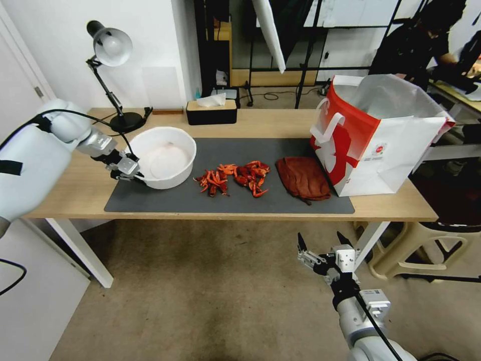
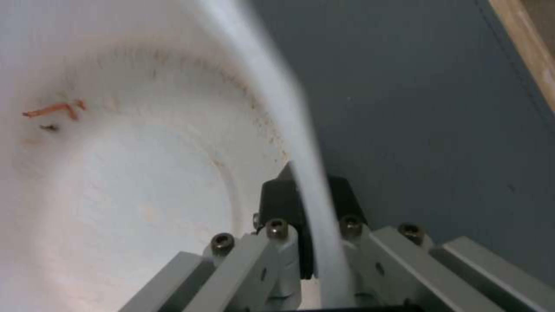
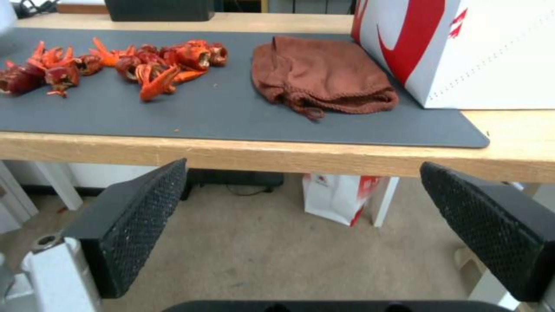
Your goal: Sweep shrimp from table into container with towel, then put container into takeout bag.
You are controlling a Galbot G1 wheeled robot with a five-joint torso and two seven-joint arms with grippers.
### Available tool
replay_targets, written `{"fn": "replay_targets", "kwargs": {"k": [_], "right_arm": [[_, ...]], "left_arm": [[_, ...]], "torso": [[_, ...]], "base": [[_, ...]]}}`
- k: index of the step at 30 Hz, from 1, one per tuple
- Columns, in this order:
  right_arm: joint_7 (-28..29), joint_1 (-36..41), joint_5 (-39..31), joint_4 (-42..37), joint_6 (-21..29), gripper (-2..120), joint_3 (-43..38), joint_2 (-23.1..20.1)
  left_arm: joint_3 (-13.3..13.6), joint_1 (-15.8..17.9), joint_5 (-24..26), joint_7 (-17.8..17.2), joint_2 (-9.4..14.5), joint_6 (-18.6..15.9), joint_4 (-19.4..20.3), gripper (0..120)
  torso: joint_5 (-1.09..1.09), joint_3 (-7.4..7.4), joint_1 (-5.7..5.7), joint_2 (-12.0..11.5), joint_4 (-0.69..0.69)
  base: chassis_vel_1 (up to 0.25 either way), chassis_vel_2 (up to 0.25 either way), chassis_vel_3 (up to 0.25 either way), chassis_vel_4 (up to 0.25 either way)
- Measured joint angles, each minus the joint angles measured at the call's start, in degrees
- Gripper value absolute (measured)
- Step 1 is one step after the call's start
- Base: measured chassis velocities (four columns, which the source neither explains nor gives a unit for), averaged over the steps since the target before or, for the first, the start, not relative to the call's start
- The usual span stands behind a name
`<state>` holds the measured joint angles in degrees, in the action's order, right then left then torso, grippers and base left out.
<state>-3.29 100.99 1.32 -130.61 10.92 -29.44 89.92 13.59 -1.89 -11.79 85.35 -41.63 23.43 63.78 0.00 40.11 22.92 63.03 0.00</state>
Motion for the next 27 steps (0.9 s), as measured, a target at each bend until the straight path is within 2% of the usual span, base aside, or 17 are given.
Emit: {"fn": "replay_targets", "kwargs": {"k": [4,5,7,8,10,14,15,18,19,22,23,25,26,27], "right_arm": [[0.0,0.0,-0.2,-0.3,0.2,100,0.3,0.0],[0.0,-0.1,-0.2,-0.4,0.4,100,0.5,0.0],[0.0,-0.1,-0.3,-0.4,0.4,100,0.5,0.0],[0.0,-0.2,-0.3,-0.3,0.4,100,0.6,-0.1],[0.0,-0.2,-0.3,-0.3,0.5,100,0.6,-0.1],[0.0,-0.1,-0.3,-0.2,0.5,100,0.6,-0.2],[0.0,-0.1,-0.3,-0.2,0.5,100,0.6,-0.2],[0.0,0.2,-0.1,-0.2,0.5,100,0.6,-0.2],[0.0,0.2,-0.1,-0.2,0.5,100,0.6,-0.2],[0.0,0.4,0.1,-0.5,0.5,100,0.8,-0.2],[0.0,0.4,0.1,-0.5,0.5,100,0.8,-0.2],[0.0,0.6,0.2,-0.5,0.4,100,0.8,-0.1],[0.0,0.6,0.2,-0.5,0.4,100,0.8,-0.1],[0.0,0.7,0.4,-0.5,0.4,100,0.9,-0.1]], "left_arm": [[-0.9,-0.4,-0.2,0.0,0.7,1.0,0.8,0],[-2.0,-1.4,-0.5,-0.2,1.6,1.8,2.1,0],[-2.6,-2.0,-0.7,-0.3,2.1,2.2,3.0,0],[-4.7,-4.7,-1.4,-1.0,4.3,3.6,7.2,0],[-5.3,-5.6,-1.7,-1.2,5.0,4.0,8.7,0],[-8.5,-11.3,-1.6,-2.0,9.0,4.9,18.4,0],[-8.5,-11.3,-1.6,-2.0,9.0,4.9,18.4,0],[-11.1,-15.2,-1.0,-2.2,11.2,5.1,24.8,0],[-11.1,-15.2,-1.0,-2.2,11.2,5.1,24.8,0],[-13.2,-19.6,-0.2,-2.3,13.8,5.4,31.2,0],[-13.2,-19.6,-0.2,-2.3,13.8,5.4,31.2,0],[-14.9,-22.7,0.1,-2.6,15.2,5.6,35.0,0],[-14.9,-22.7,0.1,-2.6,15.2,5.6,35.0,0],[-16.3,-24.8,0.2,-2.7,16.1,5.8,37.6,0]], "torso": [[0.0,0.0,0.0,0.0,-0.01],[0.0,0.0,0.0,0.0,-0.01],[0.0,0.0,0.0,0.0,0.0],[0.0,0.0,0.0,0.0,0.0],[0.0,0.0,0.0,0.0,0.01],[0.0,0.0,0.0,0.0,0.01],[0.0,0.0,0.0,0.0,0.01],[0.0,0.0,0.0,0.0,-0.01],[0.0,0.0,0.0,0.0,-0.01],[0.0,0.0,-0.01,0.0,0.01],[0.0,0.0,-0.01,0.0,0.01],[0.01,-0.01,0.0,0.0,-0.01],[0.01,-0.01,0.0,0.0,-0.01],[0.0,0.0,0.0,0.0,0.01]], "base": [[0.0,0.0,0.0,0.0],[0.0,0.0,0.0,0.0],[0.0,0.0,0.0,0.0],[0.0,0.0,0.0,0.0],[0.0,0.0,0.0,0.0],[0.0,0.0,0.0,0.0],[0.0,0.0,0.0,0.0],[0.0,0.0,0.0,0.0],[0.0,0.0,0.0,0.0],[0.0,0.0,0.0,0.0],[0.0,0.0,0.0,0.0],[0.0,0.0,0.0,0.0],[0.0,0.0,0.0,0.0],[0.0,0.0,0.0,0.0]]}}
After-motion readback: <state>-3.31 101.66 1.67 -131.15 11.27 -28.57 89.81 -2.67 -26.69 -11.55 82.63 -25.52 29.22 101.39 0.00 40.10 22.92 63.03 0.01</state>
